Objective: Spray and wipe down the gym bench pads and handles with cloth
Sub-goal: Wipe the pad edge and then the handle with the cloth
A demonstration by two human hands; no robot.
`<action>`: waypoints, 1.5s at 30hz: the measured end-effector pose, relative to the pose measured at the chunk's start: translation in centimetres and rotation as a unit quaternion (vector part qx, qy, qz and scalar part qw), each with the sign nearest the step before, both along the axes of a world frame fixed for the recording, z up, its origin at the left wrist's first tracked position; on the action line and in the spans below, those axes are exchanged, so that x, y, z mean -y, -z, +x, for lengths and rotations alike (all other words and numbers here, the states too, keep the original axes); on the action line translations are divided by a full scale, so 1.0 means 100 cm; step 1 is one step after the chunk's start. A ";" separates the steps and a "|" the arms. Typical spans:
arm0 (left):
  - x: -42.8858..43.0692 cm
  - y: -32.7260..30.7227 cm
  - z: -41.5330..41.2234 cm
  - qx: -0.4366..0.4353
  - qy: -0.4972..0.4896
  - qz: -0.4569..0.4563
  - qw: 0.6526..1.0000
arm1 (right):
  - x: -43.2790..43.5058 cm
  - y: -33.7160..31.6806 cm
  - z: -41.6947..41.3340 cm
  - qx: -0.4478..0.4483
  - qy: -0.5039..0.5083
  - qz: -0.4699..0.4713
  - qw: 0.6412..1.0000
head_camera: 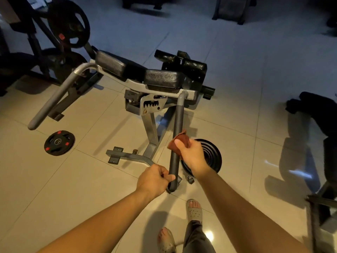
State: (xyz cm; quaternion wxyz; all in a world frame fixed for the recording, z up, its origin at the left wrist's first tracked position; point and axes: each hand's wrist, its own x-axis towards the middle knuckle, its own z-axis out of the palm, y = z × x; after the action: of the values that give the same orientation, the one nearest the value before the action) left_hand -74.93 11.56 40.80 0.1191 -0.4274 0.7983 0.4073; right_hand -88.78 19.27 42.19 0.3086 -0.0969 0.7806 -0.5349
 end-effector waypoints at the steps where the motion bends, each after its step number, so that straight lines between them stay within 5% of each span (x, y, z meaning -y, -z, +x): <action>1: -0.001 0.001 0.002 -0.007 0.004 -0.005 1.000 | -0.010 0.006 0.010 0.001 -0.010 0.007 1.000; 6: -0.008 0.006 0.014 -0.061 -0.017 0.011 0.998 | -0.046 0.025 0.038 0.052 -0.080 0.069 0.993; 15: -0.012 0.007 0.028 -0.104 -0.072 0.047 0.991 | 0.001 -0.007 0.009 0.031 -0.039 -0.006 0.999; 21: -0.017 0.009 0.035 -0.103 -0.057 0.063 0.991 | -0.042 0.015 0.049 0.032 -0.148 0.102 0.983; 28: -0.025 0.012 0.040 -0.083 -0.080 0.033 0.993 | -0.010 -0.005 0.005 0.016 -0.037 0.029 0.999; 32: -0.021 0.013 0.039 -0.082 -0.108 0.069 0.988 | -0.015 0.000 0.029 0.126 -0.051 -0.013 0.991; 37: -0.003 0.012 0.036 -0.048 -0.094 0.114 0.988 | -0.060 0.031 0.057 0.159 -0.174 0.089 0.968; 45: 0.005 0.005 0.026 0.016 -0.053 0.082 0.995 | -0.024 -0.009 0.013 0.158 -0.008 -0.034 0.987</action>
State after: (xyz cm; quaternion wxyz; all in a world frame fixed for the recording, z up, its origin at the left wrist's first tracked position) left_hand -72.33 11.10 40.31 0.1442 -0.4645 0.7363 0.4703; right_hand -87.48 21.69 43.06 0.4287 -0.0274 0.7025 -0.5675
